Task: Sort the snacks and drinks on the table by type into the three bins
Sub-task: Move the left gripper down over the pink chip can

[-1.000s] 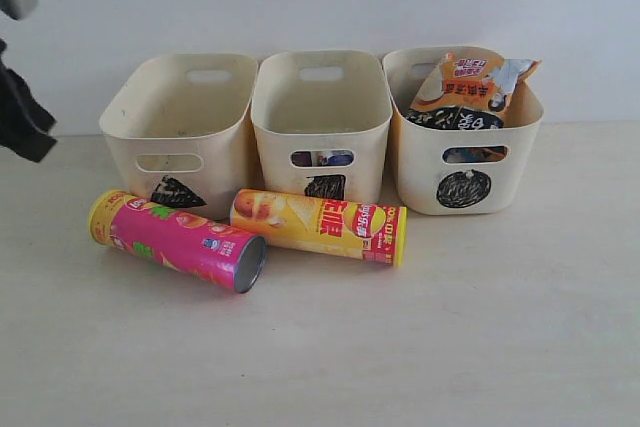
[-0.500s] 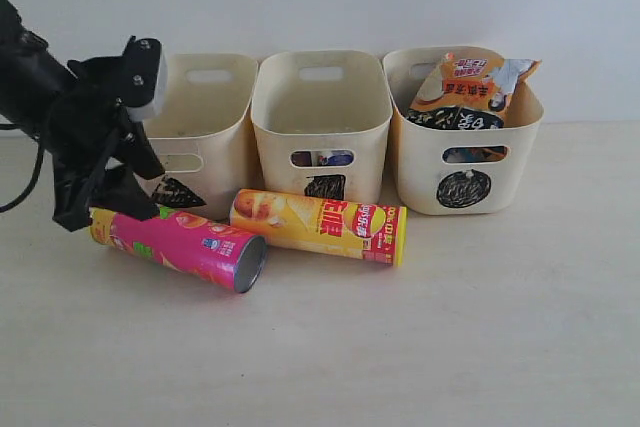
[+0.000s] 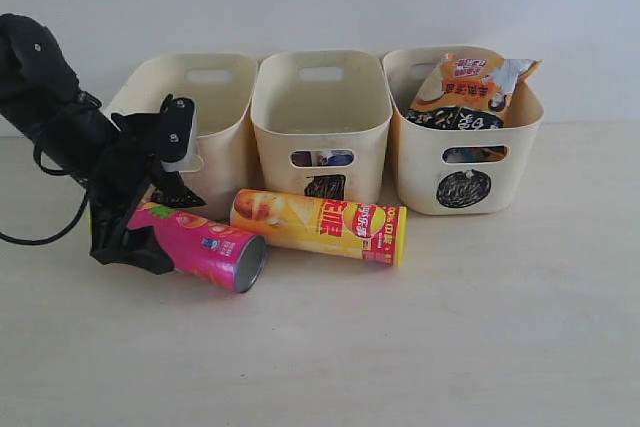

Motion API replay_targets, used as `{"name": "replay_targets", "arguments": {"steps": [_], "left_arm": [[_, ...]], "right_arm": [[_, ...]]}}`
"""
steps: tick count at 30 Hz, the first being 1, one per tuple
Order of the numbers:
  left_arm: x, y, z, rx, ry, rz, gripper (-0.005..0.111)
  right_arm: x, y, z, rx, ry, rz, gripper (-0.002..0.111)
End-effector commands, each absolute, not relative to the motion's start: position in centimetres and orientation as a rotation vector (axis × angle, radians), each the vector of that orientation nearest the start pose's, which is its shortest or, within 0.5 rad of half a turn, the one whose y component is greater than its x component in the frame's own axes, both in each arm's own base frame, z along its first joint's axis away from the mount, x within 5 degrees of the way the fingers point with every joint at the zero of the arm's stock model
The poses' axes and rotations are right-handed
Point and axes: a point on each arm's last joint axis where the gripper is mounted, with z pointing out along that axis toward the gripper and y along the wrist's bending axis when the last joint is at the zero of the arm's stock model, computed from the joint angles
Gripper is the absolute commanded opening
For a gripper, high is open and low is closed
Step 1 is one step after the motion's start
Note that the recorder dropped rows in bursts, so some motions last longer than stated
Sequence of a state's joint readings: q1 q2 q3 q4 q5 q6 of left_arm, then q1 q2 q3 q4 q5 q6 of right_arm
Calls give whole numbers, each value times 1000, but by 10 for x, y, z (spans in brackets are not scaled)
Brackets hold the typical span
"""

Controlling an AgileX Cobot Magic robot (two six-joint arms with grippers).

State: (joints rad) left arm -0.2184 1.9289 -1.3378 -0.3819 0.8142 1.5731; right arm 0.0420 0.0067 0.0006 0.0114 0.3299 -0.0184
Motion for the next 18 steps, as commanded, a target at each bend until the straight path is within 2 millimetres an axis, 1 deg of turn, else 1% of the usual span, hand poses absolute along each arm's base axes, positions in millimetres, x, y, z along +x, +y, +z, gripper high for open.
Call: {"name": "replay_targets", "arguments": {"steps": [1, 6, 11, 15, 16, 18], "left_arm": [[386, -111, 177, 1972, 1921, -88, 89], [400, -115, 170, 1986, 1923, -106, 88], [408, -114, 158, 2015, 1940, -85, 88], [406, -111, 144, 2064, 2001, -102, 88], [405, -111, 140, 2054, 2031, -118, 88], [403, -115, 138, 2072, 2034, -126, 85]], "right_arm": [[54, 3, 184, -44, 1804, 28, 0], [54, 3, 184, -44, 1804, 28, 0], [54, 3, 184, -44, 1804, 28, 0], [54, 3, 184, -44, 1804, 28, 0], [54, 3, 184, -44, 1804, 28, 0], [54, 3, 184, -44, 1804, 28, 0]]}}
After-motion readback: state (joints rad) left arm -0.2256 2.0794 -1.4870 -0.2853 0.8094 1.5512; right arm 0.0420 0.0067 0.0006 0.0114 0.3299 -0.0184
